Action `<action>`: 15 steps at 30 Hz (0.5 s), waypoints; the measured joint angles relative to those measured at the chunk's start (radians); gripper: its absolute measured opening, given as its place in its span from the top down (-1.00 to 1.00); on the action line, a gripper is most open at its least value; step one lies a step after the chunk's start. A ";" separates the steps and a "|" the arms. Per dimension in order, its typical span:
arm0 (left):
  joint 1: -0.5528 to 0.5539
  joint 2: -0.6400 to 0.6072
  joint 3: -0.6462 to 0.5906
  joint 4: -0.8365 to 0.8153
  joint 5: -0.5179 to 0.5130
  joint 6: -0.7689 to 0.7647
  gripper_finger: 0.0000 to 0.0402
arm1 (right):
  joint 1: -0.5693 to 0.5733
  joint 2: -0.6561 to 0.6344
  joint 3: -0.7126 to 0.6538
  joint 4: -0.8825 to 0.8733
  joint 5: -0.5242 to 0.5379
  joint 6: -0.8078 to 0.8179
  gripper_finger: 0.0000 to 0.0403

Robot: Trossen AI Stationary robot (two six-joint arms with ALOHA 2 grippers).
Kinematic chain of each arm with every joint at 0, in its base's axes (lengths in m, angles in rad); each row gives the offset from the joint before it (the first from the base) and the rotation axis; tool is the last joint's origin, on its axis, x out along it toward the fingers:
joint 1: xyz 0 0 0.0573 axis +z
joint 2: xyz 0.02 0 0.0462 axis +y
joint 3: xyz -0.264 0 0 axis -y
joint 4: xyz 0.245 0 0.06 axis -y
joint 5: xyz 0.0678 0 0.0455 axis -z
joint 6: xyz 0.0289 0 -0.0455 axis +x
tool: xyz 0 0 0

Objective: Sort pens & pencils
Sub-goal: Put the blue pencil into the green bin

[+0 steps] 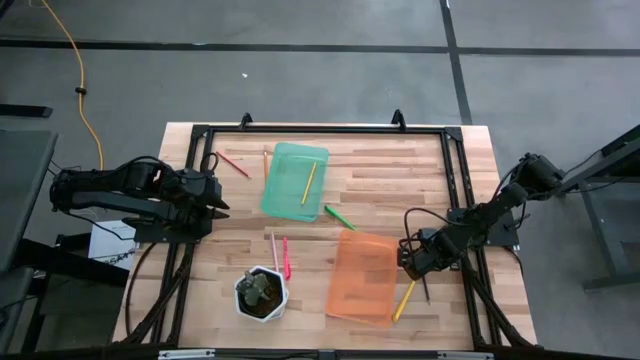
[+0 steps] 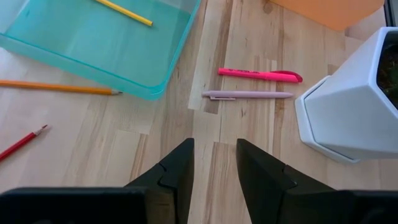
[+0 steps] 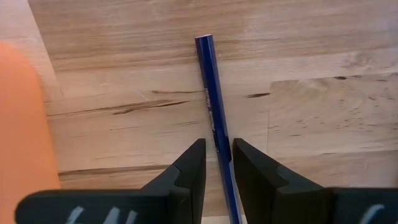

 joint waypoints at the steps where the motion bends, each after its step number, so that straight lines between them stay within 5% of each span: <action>1: 0.000 0.000 0.000 0.000 0.000 0.000 0.46 | 0.000 0.000 0.000 0.000 0.000 0.000 0.65; 15: 0.000 0.000 0.000 0.000 0.000 0.000 0.46 | 0.000 0.000 0.000 0.006 -0.005 -0.004 0.91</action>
